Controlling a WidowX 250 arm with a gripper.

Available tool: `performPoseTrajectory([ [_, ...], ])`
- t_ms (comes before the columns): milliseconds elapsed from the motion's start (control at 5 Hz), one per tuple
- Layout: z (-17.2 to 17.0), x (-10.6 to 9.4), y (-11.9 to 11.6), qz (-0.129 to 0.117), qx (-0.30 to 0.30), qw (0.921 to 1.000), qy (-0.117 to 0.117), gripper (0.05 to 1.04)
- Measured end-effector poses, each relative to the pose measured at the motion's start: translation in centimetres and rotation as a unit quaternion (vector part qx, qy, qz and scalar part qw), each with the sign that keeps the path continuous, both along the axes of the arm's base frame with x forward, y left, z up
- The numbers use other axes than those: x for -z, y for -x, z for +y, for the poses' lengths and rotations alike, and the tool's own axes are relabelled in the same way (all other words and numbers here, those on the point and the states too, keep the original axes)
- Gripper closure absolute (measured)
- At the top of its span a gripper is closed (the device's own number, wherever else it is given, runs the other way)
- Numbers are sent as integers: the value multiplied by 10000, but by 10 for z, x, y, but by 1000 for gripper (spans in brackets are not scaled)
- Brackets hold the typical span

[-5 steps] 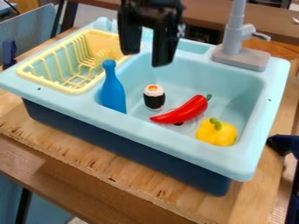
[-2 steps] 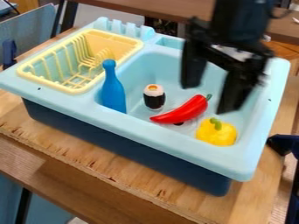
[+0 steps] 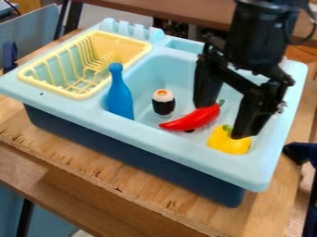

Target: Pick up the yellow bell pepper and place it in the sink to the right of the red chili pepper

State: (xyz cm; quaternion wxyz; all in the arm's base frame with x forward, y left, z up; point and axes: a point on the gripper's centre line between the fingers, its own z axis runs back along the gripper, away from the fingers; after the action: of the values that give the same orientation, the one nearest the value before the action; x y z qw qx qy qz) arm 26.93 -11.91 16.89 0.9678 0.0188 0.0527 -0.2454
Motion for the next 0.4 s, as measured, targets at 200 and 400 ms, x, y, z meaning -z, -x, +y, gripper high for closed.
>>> performPoseTrajectory([
  [200,16,13,0,148,-205,9997,52,83],
  [400,18,15,-4,108,-211,9996,163,83],
])
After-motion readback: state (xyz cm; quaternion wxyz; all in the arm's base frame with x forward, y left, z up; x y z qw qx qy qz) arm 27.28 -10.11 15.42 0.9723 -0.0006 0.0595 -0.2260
